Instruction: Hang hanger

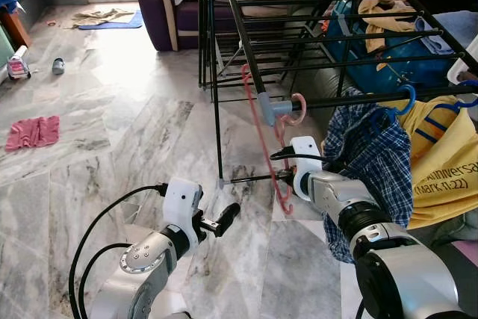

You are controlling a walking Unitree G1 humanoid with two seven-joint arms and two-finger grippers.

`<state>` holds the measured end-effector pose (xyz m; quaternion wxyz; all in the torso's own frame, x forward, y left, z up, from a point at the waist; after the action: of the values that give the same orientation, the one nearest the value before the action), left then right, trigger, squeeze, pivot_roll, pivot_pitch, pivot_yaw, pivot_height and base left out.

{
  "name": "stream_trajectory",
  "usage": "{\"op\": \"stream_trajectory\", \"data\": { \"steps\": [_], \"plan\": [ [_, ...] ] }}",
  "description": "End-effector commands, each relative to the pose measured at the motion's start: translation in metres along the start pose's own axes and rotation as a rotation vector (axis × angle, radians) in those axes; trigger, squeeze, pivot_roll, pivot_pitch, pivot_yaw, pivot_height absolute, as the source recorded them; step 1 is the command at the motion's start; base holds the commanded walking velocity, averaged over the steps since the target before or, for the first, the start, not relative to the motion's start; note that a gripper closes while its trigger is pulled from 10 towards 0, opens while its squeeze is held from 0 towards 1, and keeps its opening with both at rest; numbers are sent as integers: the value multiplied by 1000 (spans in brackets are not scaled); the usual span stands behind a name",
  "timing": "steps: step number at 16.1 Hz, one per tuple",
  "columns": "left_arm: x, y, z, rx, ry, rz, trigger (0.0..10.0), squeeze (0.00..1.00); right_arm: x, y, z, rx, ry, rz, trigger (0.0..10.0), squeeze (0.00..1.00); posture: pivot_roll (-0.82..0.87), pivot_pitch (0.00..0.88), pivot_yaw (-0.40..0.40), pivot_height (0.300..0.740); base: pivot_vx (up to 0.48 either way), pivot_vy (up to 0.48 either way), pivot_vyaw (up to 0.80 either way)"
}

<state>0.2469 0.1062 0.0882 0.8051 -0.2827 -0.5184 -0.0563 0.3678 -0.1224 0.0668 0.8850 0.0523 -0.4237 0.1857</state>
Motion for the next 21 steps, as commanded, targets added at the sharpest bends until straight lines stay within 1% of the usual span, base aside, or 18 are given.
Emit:
{"op": "stream_trajectory", "data": {
  "steps": [1, 3, 5, 7, 8, 9, 11, 12, 14, 15, 17, 18, 19, 21],
  "plan": [
    [1, -4, 0, -12, 1, 2, 10000, 0, -10, -2, 0, 12, 15, -3, 10000, 1000, 144, 113, -77, 740, 0, 0, 0],
    [1, -4, -1, -6, 1, 9, 10000, 0, -13, 0, -1, 21, 14, 22, 10000, 1000, 142, 112, -79, 740, 0, 0, 0],
    [0, -5, -3, -5, 5, 14, 10000, 0, -11, 0, -2, 9, -13, 70, 10000, 1000, 138, 109, -84, 740, 0, 0, 0],
    [0, -6, -4, -4, 3, 18, 10000, 0, -7, -3, -1, -11, -44, 73, 10000, 1000, 133, 104, -87, 740, 0, 0, 0],
    [1, -5, -5, 1, -5, 22, 10000, 0, -1, -8, 1, -44, -103, 67, 10000, 1000, 127, 101, -88, 740, 0, 0, 0],
    [1, -5, -5, 5, -9, 26, 10000, 0, 2, -10, 2, -56, -130, 57, 10000, 1000, 124, 101, -89, 740, 0, 0, 0],
    [0, -5, -6, 12, -9, 24, 10000, 0, -3, -13, 6, -81, -170, 111, 10000, 1000, 105, 100, -88, 740, 0, 0, 0],
    [-1, -5, -6, 13, -7, 24, 10000, 0, -6, -14, 8, -89, -178, 118, 10000, 1000, 102, 101, -87, 740, 0, 0, 0],
    [-2, -6, -8, 10, -4, 25, 10000, 0, -19, -15, 19, -127, -203, 141, 10000, 1000, 88, 104, -85, 740, 0, 0, 0],
    [-2, -6, -8, 9, -4, 25, 10000, 0, -21, -15, 21, -136, -207, 142, 10000, 1000, 88, 104, -85, 740, 0, 0, 0],
    [-2, -6, -9, 6, -2, 21, 10000, 0, -25, -15, 34, -177, -244, 153, 10000, 1000, 77, 109, -84, 740, 0, 0, 0],
    [-2, -6, -9, 8, -2, 18, 10000, 0, -25, -15, 44, -213, -278, 140, 10000, 1000, 78, 108, -84, 740, 0, 0, 0],
    [-2, -5, -9, 10, -3, 14, 10000, 0, -25, -16, 49, -233, -292, 126, 10000, 1000, 79, 108, -85, 740, 0, 0, 0],
    [1, -5, -6, 11, -15, 1, 10000, 0, -25, -15, 66, -273, -344, 95, 10000, 1000, 83, 104, -85, 740, 0, 0, 0]
  ]
}}
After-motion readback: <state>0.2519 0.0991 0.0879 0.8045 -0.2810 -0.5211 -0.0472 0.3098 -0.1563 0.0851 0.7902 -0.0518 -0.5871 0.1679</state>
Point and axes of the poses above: a point about 5 cm out from each wrist's last joint towards the gripper, its own z axis pointing back from the gripper into the wrist, its own x axis along the axis of the wrist's last joint, y = z × x, the point moved 1 cm from there along -z, pointing out of the wrist towards the gripper, and after that the axes turned 12 degrees about z, right-handed, at the moved point
